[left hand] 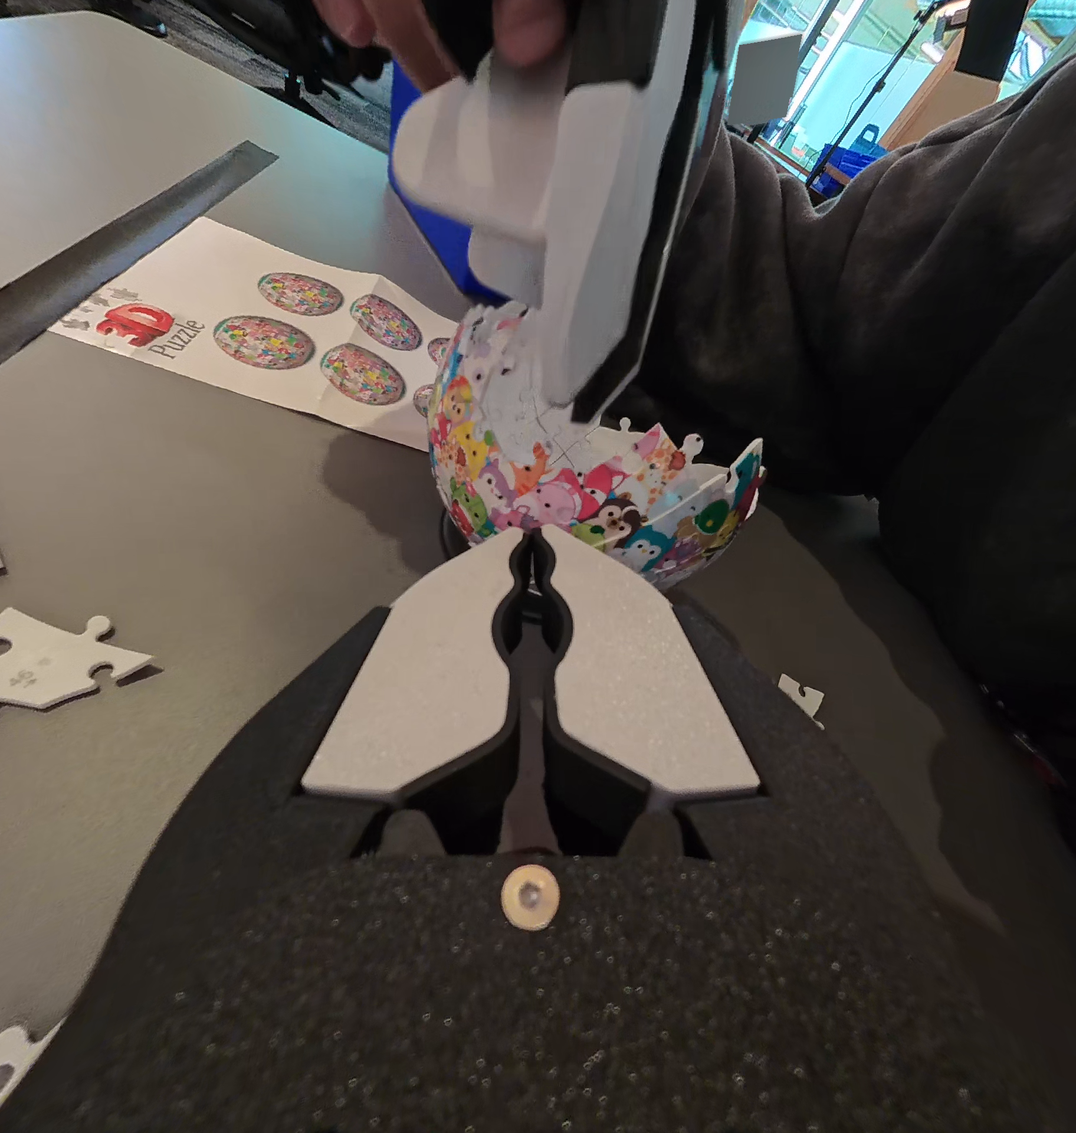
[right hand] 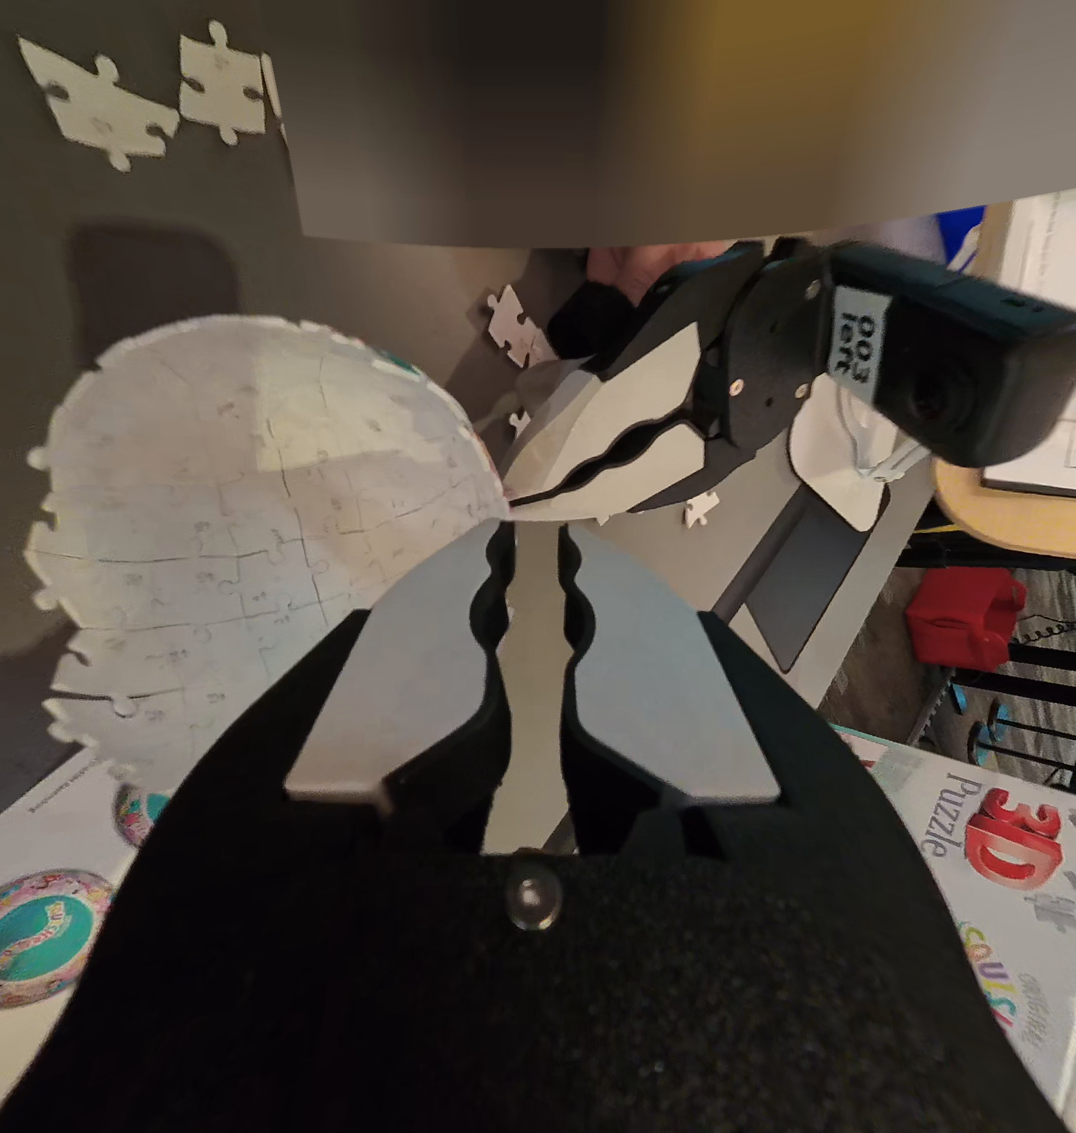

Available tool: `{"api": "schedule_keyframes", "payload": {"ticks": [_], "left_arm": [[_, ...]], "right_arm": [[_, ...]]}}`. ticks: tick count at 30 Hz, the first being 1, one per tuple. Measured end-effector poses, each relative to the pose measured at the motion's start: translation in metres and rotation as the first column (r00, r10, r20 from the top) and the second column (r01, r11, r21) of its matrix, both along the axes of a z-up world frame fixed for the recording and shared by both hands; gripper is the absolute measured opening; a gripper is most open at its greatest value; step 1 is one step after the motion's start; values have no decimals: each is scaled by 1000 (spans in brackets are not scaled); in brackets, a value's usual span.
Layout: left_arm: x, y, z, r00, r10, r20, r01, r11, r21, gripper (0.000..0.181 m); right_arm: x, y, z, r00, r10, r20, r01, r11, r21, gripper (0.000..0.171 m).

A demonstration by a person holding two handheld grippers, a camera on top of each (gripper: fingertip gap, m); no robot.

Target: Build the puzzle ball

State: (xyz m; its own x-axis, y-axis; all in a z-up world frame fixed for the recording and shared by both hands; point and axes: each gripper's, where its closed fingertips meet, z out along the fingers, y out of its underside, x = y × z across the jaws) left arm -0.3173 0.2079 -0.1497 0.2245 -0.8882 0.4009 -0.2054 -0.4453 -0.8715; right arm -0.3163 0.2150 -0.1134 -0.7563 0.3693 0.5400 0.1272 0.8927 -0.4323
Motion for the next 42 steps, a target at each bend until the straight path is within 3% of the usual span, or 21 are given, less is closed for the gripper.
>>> {"api": "schedule_keyframes", "payload": {"ticks": [2, 11, 21, 24, 27, 29, 32, 34, 36, 39, 42], "left_arm": [[0, 0, 0, 1000, 0, 2, 0, 1000, -3, 0], [2, 0, 0, 1000, -2, 0, 2, 1000, -1, 0], [4, 0, 1, 1000, -1, 0, 1, 1000, 8, 0], [4, 0, 0, 1000, -1, -3, 1, 1000, 10, 0], [4, 0, 0, 1000, 2, -6, -2, 1000, 17, 0], [4, 0, 1, 1000, 3, -7, -3, 1000, 21, 0], [4, -1, 2, 1000, 4, -1, -4, 1000, 23, 0], [5, -1, 2, 1000, 4, 5, -4, 1000, 22, 0], [6, 0, 4, 1000, 10, 11, -10, 1000, 29, 0], [7, 0, 7, 1000, 17, 23, -18, 999, 45, 0], [9, 0, 6, 1000, 15, 19, -16, 998, 53, 0]], "right_arm": [[6, -6, 5, 1000, 14, 15, -13, 999, -33, 0], [15, -10, -31, 981, 13, 196, -23, 999, 48, 0], [9, -14, -23, 994, 31, 106, -48, 984, 169, 0], [13, -10, -18, 992, -45, 118, 21, 981, 195, 0], [21, -3, 0, 961, -254, 105, 237, 960, 151, 0], [28, 3, 15, 876, -474, 86, 474, 880, 27, 0], [27, 3, 24, 630, -757, 175, 773, 588, -239, 0], [21, -7, 13, 521, -794, 314, 839, 408, -361, 0], [22, -19, -5, 431, -754, 496, 888, 257, -381, 0], [21, -32, -15, 391, -655, 647, 902, 131, -412, 0], [25, -23, -26, 387, -701, 599, 909, 182, -374, 0]]}}
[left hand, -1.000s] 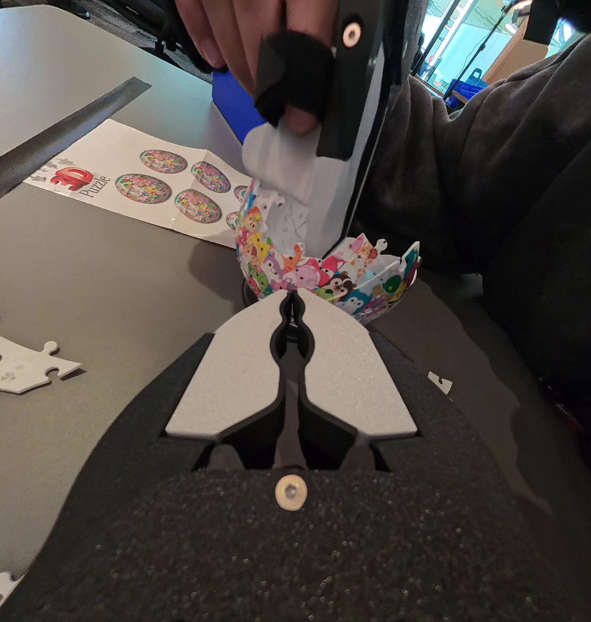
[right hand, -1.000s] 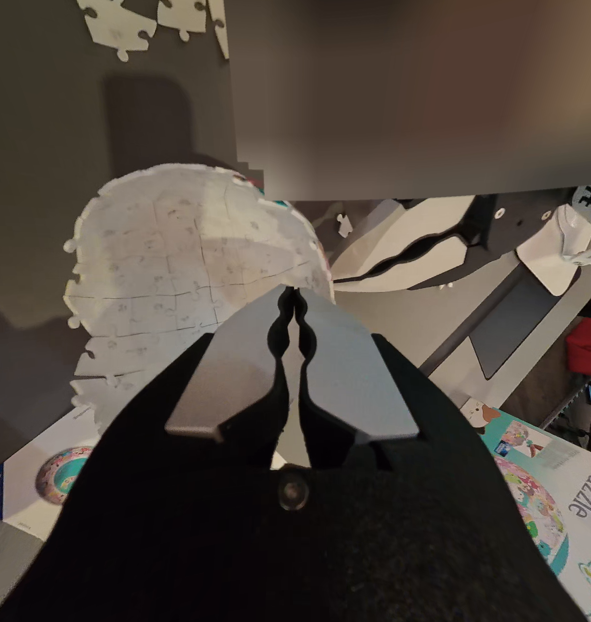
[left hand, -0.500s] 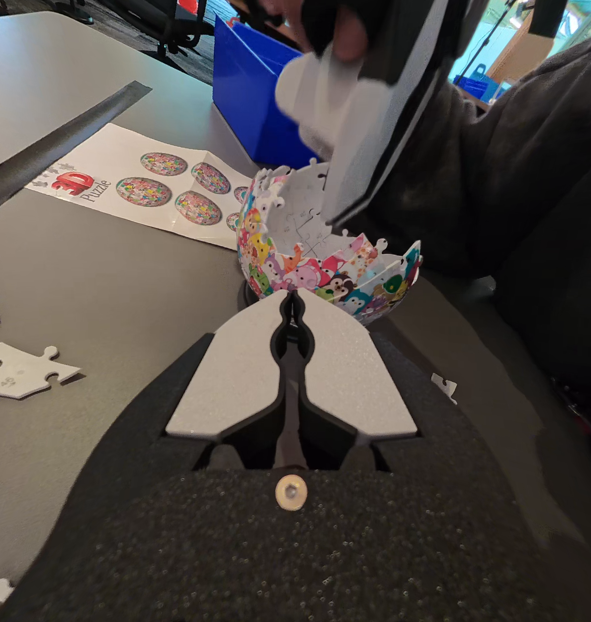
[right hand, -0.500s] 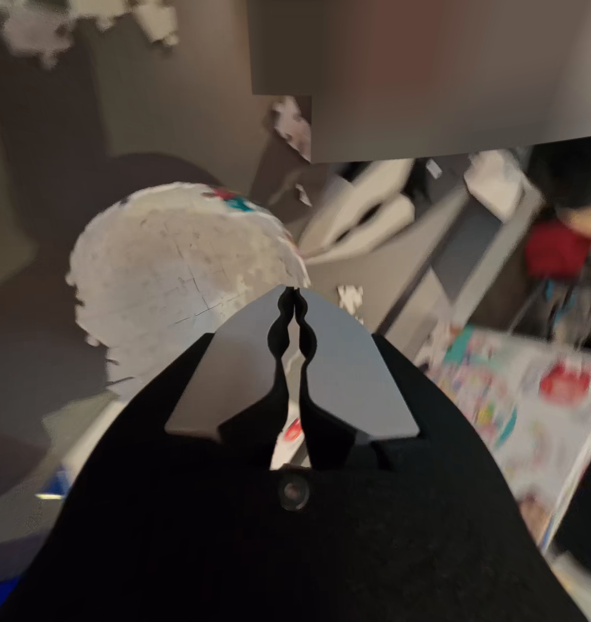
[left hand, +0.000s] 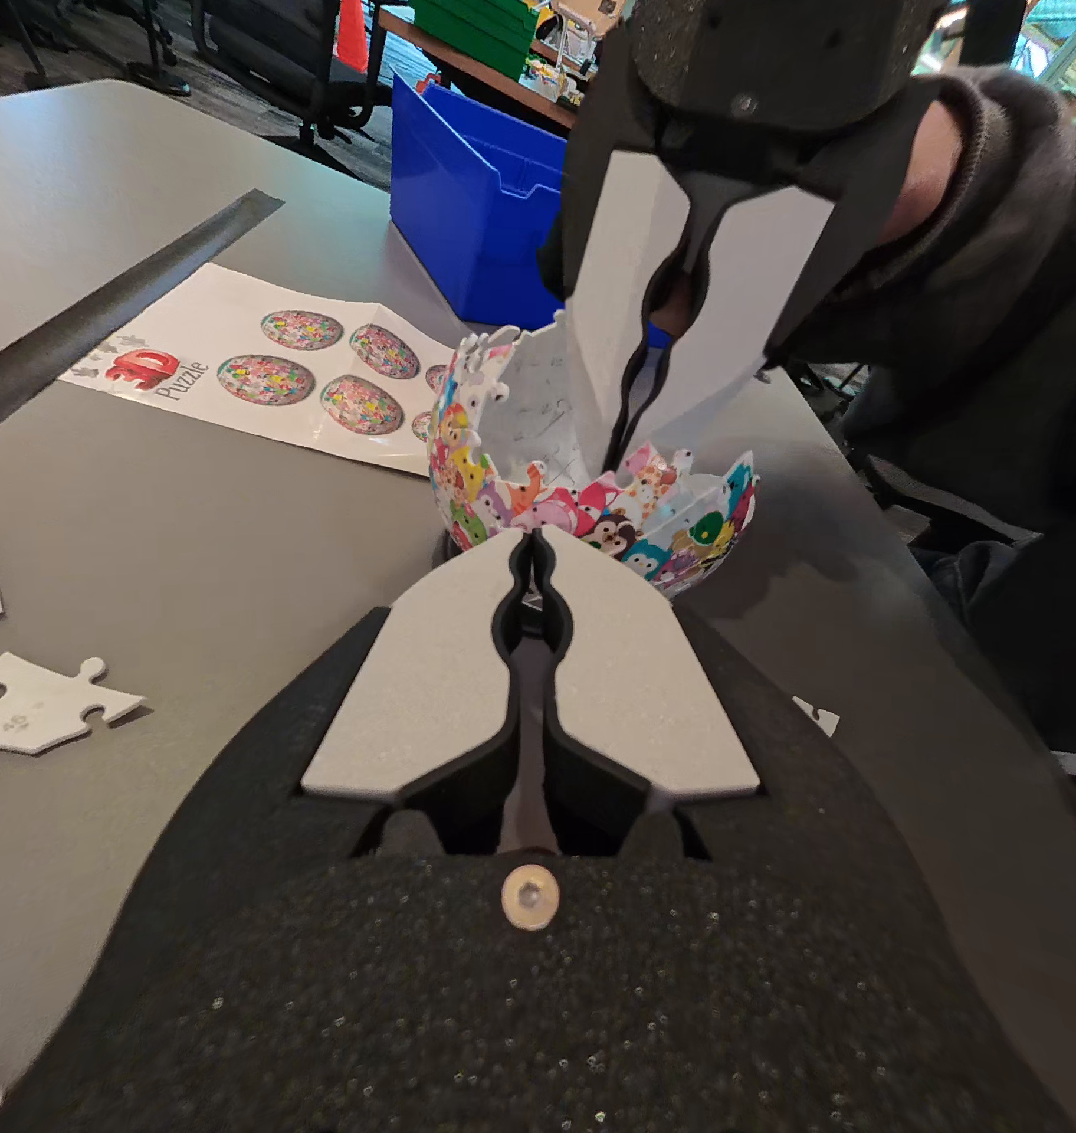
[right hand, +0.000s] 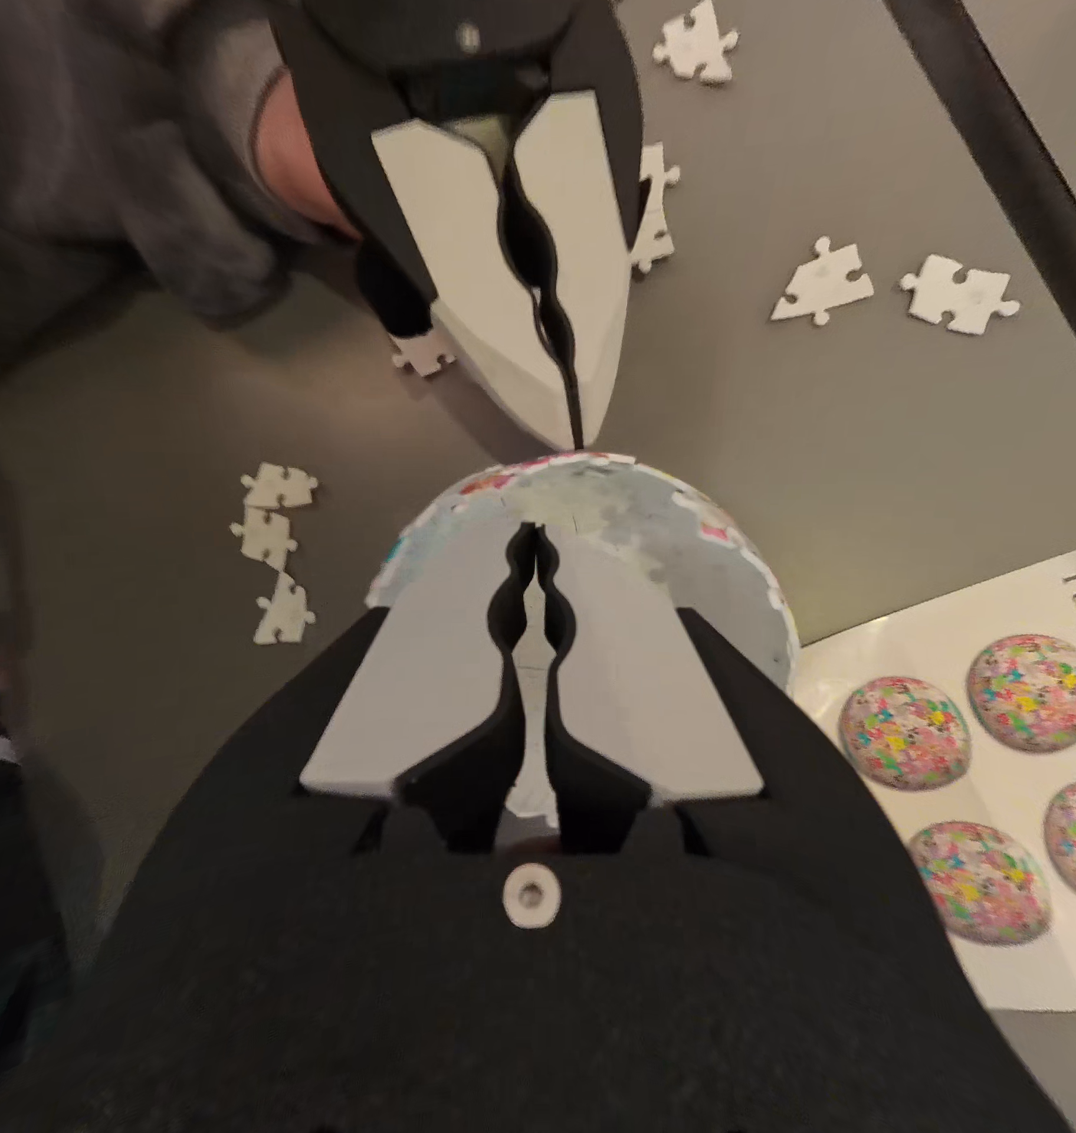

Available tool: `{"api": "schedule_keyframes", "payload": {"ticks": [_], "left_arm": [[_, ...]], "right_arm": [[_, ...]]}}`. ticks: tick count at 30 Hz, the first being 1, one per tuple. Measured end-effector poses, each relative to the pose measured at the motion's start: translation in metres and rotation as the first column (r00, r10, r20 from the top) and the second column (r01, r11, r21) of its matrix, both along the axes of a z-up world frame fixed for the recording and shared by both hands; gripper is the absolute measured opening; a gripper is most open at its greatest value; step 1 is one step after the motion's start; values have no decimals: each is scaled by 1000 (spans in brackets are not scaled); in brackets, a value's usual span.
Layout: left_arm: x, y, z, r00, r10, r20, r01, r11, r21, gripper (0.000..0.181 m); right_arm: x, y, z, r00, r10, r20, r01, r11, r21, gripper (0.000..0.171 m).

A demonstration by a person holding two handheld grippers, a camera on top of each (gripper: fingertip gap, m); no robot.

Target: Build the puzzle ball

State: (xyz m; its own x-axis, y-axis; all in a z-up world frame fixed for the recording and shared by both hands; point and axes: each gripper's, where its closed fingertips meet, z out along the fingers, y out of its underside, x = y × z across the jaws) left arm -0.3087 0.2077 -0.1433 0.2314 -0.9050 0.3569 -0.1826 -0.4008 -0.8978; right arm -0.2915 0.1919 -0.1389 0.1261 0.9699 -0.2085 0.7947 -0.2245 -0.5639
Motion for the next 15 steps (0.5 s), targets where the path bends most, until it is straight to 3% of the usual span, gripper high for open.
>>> {"api": "schedule_keyframes", "payload": {"ticks": [3, 7, 15], "left_arm": [[2, -1, -1, 1000, -5, -6, 5, 1000, -1, 0], [3, -1, -2, 1000, -11, -11, 11, 1000, -1, 0], [5, -3, -3, 1000, -22, -12, 22, 1000, -11, 0]], "right_arm": [[-5, 3, -6, 996, 94, -12, -91, 987, 133, 0], [-7, 9, -8, 958, 286, 21, -271, 881, 389, 0], [-8, 11, -7, 965, 259, -44, -231, 915, 332, 0]]}}
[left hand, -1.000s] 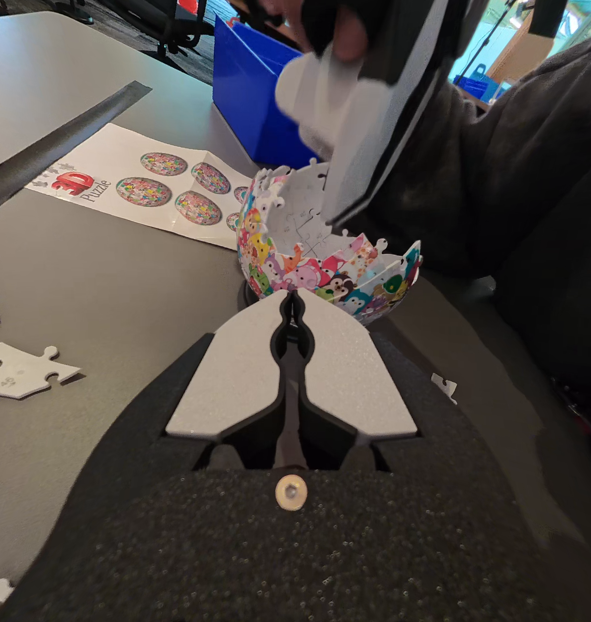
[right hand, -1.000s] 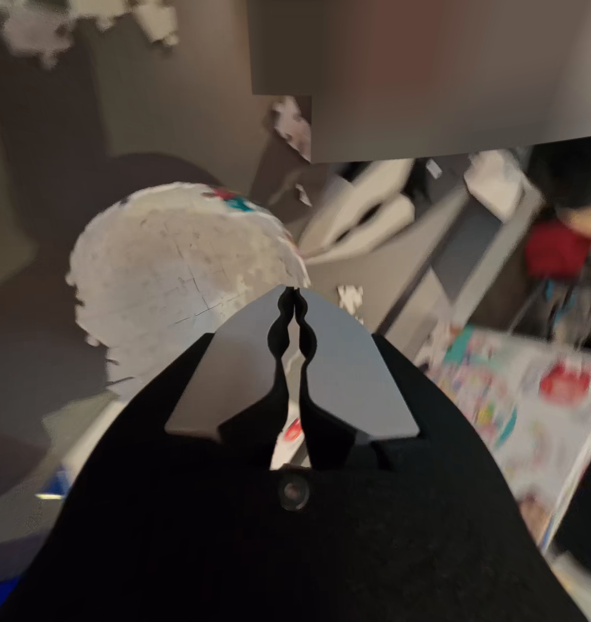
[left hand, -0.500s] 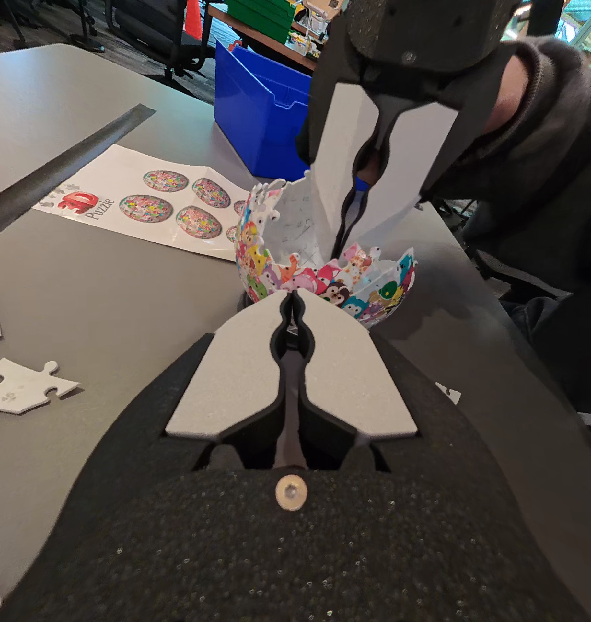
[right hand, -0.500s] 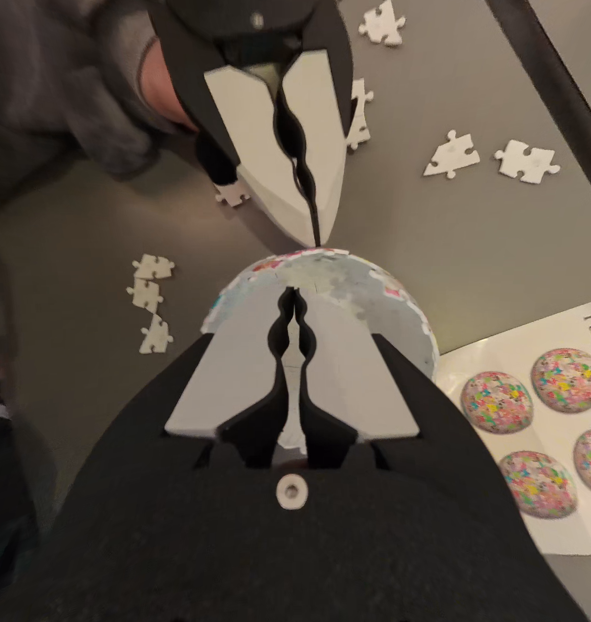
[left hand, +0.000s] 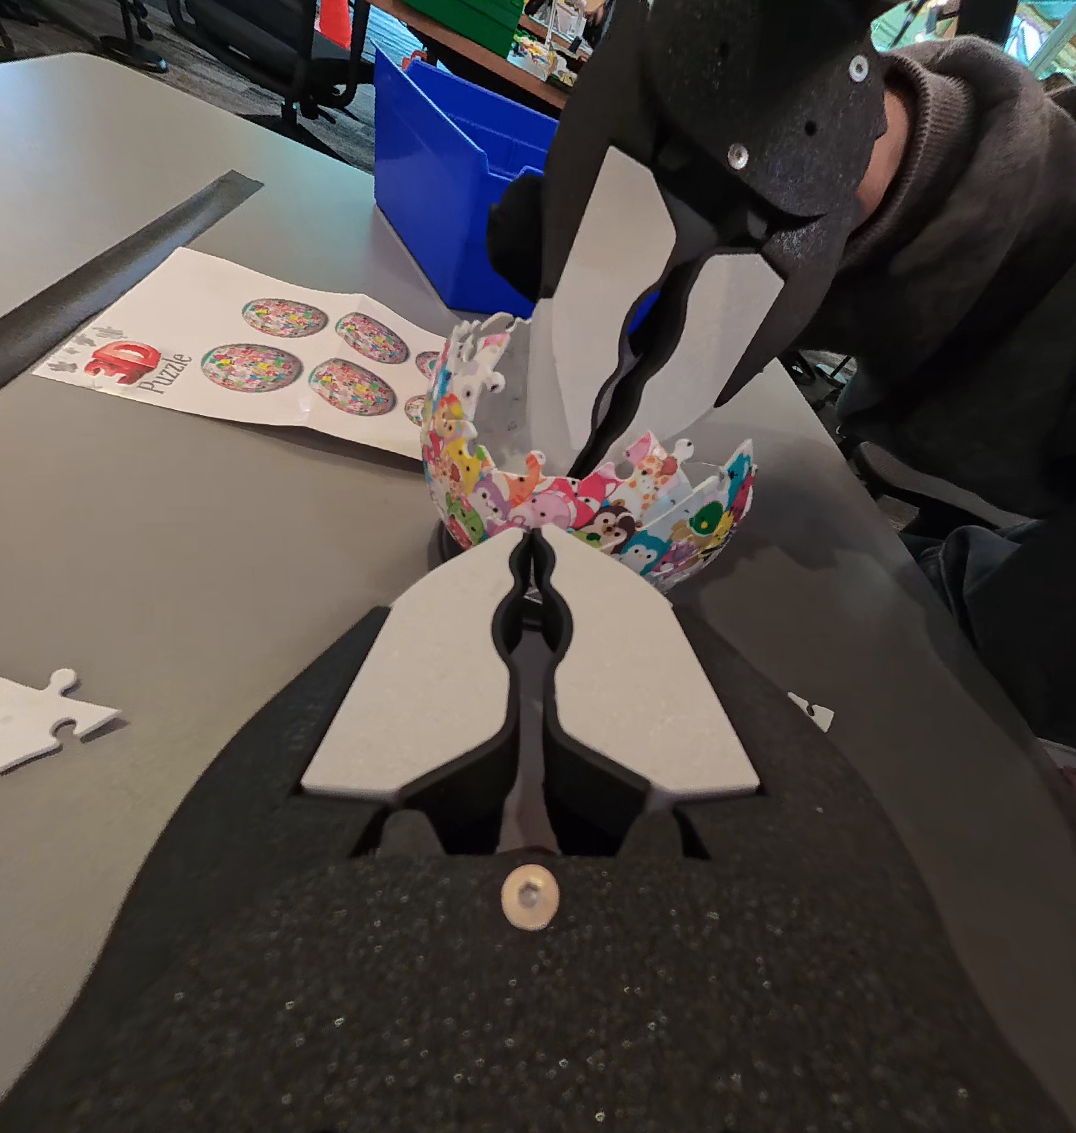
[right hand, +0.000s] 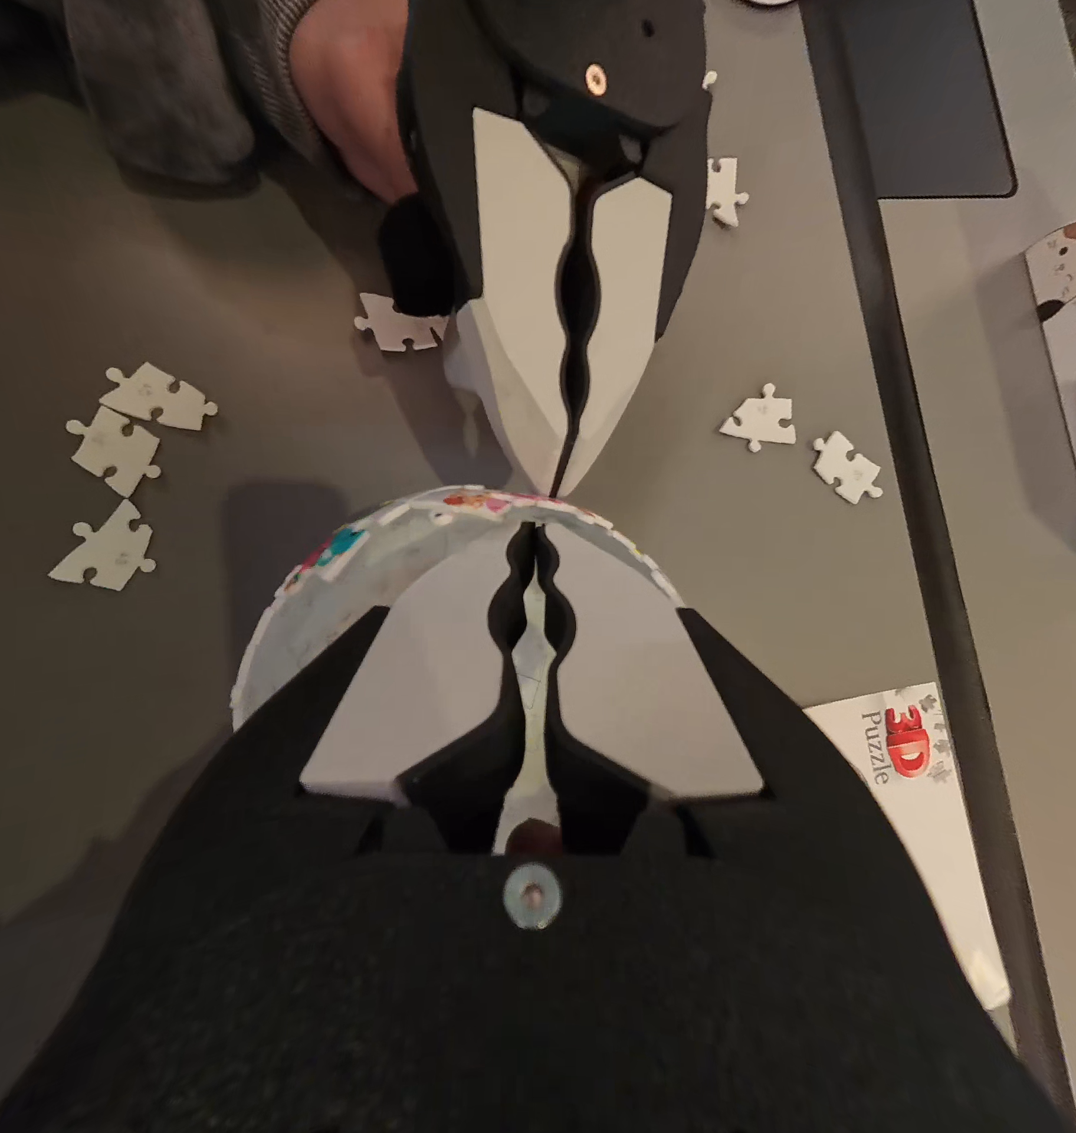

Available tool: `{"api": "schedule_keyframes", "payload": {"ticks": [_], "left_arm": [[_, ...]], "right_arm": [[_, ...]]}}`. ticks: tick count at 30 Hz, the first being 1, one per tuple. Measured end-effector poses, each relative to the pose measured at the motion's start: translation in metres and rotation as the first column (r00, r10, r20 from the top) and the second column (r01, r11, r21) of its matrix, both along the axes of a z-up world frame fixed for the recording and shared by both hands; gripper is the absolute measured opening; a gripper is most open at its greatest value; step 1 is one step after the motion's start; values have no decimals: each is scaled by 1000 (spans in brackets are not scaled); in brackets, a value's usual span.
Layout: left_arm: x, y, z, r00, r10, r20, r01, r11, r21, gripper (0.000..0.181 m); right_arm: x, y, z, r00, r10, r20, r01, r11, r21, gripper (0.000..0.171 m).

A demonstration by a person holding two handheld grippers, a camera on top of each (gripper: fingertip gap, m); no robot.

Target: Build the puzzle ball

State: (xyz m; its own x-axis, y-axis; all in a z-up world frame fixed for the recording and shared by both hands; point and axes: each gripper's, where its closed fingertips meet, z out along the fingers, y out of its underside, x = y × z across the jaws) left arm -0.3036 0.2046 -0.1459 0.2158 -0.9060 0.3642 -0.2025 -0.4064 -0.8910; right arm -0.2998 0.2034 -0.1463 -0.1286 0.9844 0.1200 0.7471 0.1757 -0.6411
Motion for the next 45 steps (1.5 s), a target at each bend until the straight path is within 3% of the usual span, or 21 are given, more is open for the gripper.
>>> {"api": "schedule_keyframes", "payload": {"ticks": [19, 27, 45], "left_arm": [[3, 0, -3, 1000, -7, -21, 7, 1000, -5, 0], [4, -2, -2, 1000, -13, -21, 13, 1000, 12, 0], [6, -5, -5, 999, -27, -37, 28, 1000, 6, 0]], "right_arm": [[13, 0, -4, 993, 35, 114, -38, 999, 22, 0], [25, -13, 20, 995, 54, 85, -53, 999, -12, 0], [13, -12, -15, 966, 143, 215, -149, 989, 11, 0]]}}
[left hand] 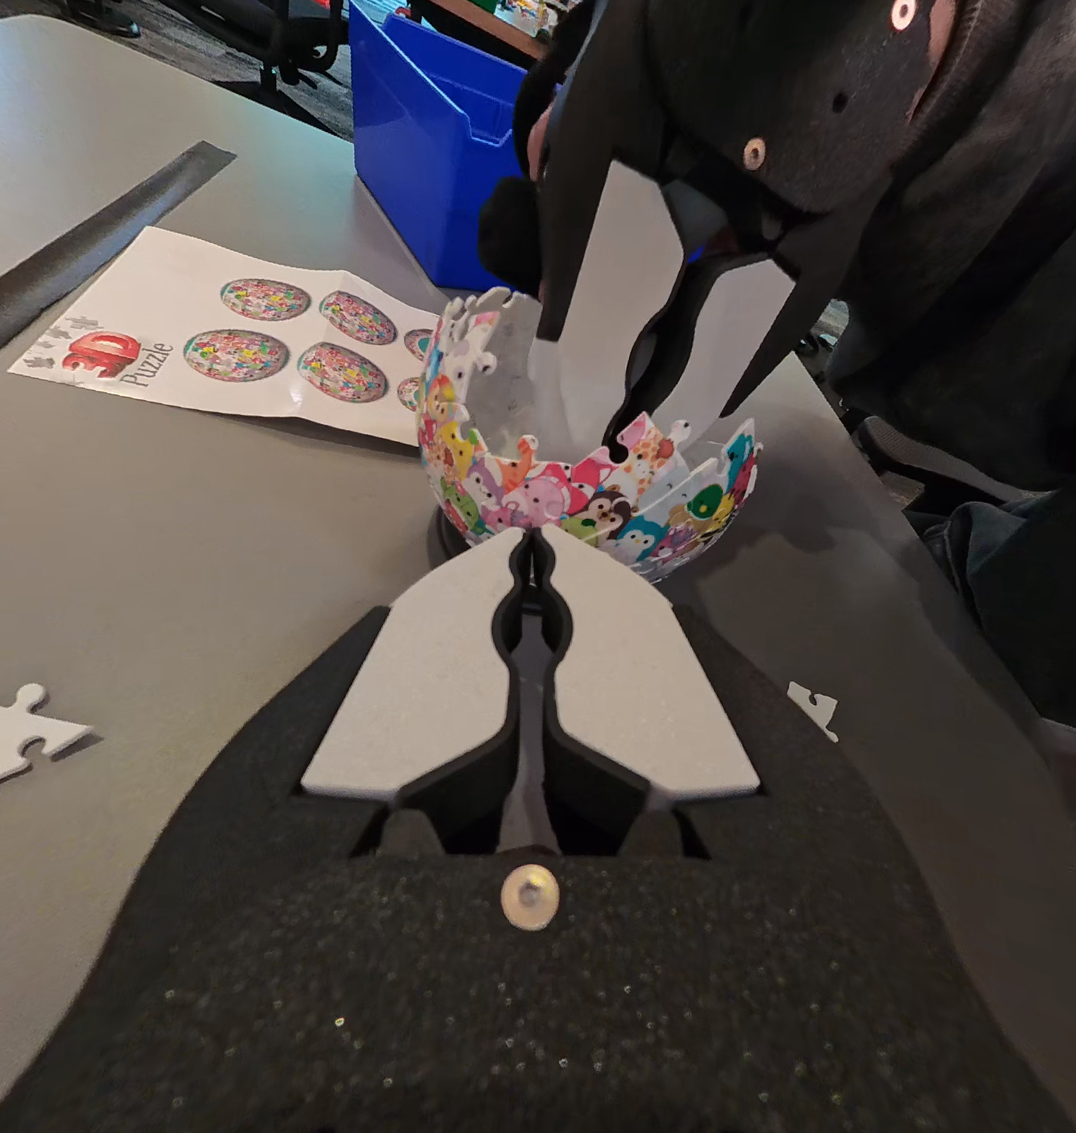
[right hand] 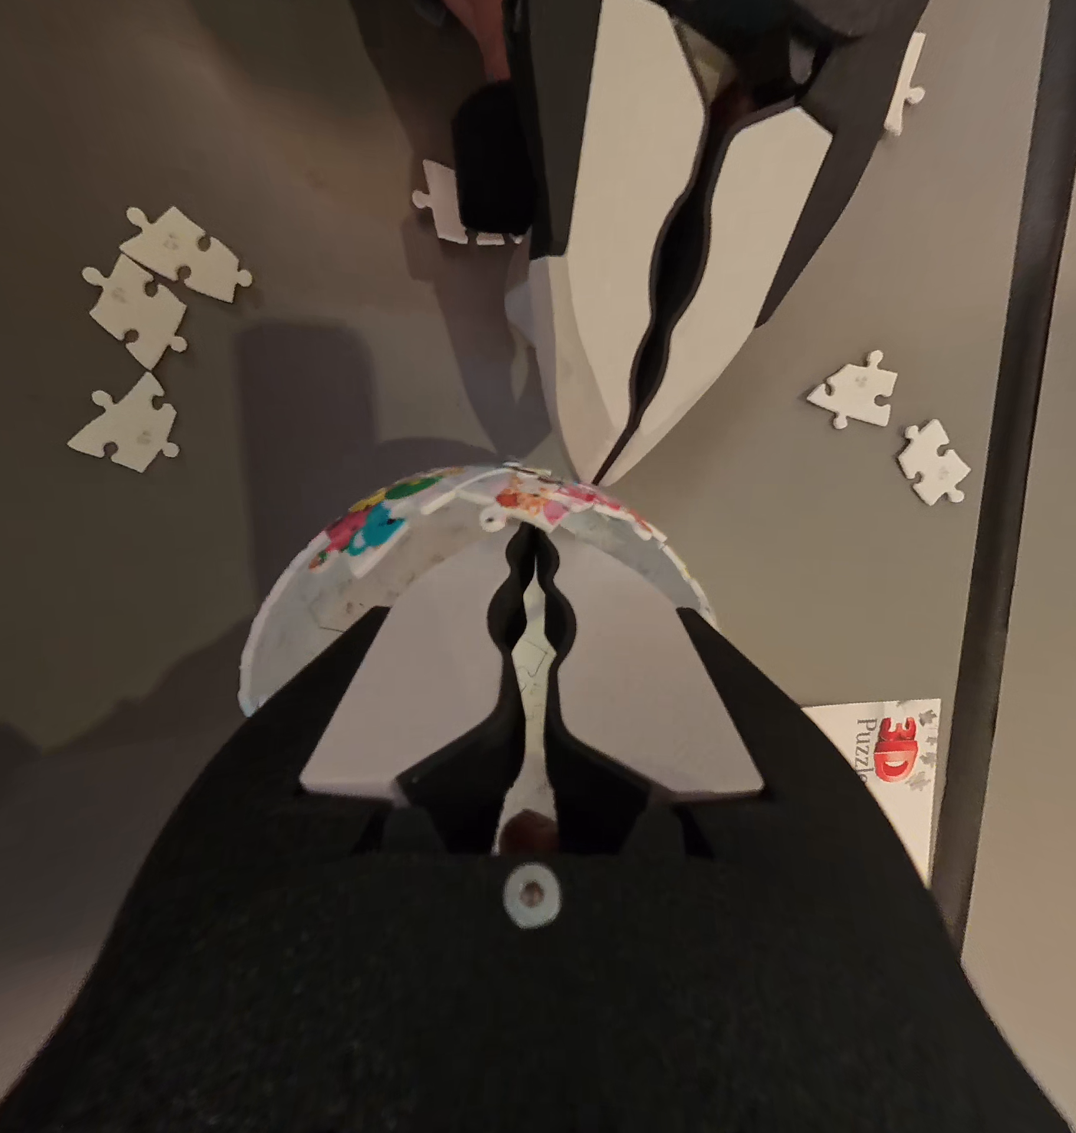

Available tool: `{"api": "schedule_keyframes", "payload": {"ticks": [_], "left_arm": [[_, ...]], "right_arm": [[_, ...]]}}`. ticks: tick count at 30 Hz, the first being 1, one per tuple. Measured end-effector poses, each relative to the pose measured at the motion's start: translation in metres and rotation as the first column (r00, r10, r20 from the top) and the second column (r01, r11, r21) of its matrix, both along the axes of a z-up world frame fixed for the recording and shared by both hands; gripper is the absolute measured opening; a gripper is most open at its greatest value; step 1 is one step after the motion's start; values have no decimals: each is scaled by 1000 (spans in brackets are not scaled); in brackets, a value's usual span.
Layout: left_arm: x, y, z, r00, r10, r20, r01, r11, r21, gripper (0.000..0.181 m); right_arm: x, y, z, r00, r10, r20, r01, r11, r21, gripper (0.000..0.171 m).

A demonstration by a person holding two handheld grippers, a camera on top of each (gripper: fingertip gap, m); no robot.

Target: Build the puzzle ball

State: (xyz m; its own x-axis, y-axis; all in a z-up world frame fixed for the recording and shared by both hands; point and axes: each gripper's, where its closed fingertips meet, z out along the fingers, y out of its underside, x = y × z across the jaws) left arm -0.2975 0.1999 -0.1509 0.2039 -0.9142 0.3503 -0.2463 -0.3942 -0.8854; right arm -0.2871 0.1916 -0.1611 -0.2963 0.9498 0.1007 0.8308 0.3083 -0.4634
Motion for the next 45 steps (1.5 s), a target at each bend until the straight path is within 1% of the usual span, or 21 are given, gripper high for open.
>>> {"api": "schedule_keyframes", "payload": {"ticks": [3, 9, 18, 22, 25, 31, 34, 42, 45], "left_arm": [[0, 0, -1, 1000, -3, -4, 3, 1000, -1, 0], [2, -4, -2, 1000, -17, -18, 17, 1000, 6, 0], [4, -5, -5, 999, -21, -38, 22, 1000, 15, 0], [4, -4, -4, 999, -12, -36, 13, 1000, 20, 0], [3, 1, 1, 1000, 13, -9, -12, 999, 31, 0], [1, 7, 1, 999, 33, 7, -33, 999, 1, 0], [2, 8, 1, 1000, 24, 7, -24, 1000, -16, 0], [5, 7, -1, 1000, 20, -4, -20, 1000, -7, 0], [3, 11, 0, 999, 33, 2, -33, 999, -15, 0]], "right_arm": [[0, -2, -2, 1000, 4, 3, -4, 1000, -23, 0], [-4, -3, -2, 999, -3, -39, 1, 998, -68, 0], [-6, -5, -3, 999, -1, -41, -3, 996, -88, 0], [1, -6, -3, 1000, 1, -19, -2, 997, -75, 0], [2, -5, 0, 999, -10, -32, 8, 997, -74, 0], [-1, -4, 1, 999, -11, -44, 7, 997, -77, 0], [-4, -4, 2, 999, -8, -53, 4, 997, -79, 0], [-5, -6, 1, 998, -8, -56, 3, 996, -91, 0], [1, 0, -1, 1000, -10, -27, 9, 999, -47, 0]]}}
